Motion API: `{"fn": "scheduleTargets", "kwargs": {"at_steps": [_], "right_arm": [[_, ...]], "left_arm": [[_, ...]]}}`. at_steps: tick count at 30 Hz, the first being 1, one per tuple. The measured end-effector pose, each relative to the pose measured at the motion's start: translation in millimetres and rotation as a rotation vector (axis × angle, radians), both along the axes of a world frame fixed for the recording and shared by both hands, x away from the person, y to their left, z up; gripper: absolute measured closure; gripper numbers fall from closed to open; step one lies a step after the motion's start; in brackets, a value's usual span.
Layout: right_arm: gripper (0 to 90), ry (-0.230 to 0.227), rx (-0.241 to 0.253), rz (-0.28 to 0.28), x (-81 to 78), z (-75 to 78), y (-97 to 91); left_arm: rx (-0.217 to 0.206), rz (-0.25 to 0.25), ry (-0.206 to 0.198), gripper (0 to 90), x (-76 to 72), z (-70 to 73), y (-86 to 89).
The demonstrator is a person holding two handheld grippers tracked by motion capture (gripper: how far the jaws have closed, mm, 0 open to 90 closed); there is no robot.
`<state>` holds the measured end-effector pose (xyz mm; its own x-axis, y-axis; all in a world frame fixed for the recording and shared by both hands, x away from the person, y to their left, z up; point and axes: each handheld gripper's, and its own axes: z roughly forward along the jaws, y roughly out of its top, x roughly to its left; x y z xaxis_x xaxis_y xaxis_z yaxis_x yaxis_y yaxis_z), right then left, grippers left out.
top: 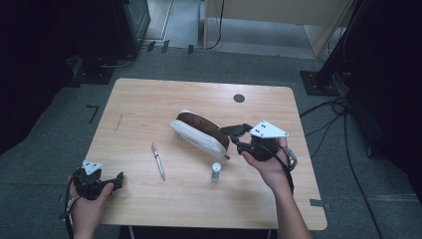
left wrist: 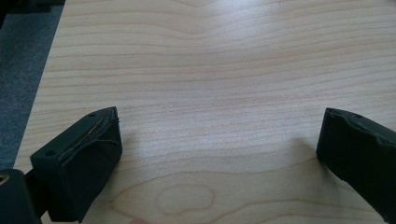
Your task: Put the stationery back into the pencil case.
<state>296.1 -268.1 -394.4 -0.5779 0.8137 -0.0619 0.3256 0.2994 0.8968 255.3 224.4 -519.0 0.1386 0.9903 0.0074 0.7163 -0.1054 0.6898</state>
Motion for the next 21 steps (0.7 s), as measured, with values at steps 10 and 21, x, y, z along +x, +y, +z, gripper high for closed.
{"fn": "scheduleTargets", "kwargs": {"at_steps": [10, 21], "right_arm": [[41.4, 0.002, 0.001, 0.019, 4.1, 0.0, 10.5], [41.4, 0.015, 0.001, 0.044, 12.0, -6.4, 22.2]], "left_arm": [[0.001, -0.004, 0.001, 0.2, 0.1, 0.1, 0.2], [0.003, -0.006, 0.001, 0.2, 0.1, 0.1, 0.4]]}}
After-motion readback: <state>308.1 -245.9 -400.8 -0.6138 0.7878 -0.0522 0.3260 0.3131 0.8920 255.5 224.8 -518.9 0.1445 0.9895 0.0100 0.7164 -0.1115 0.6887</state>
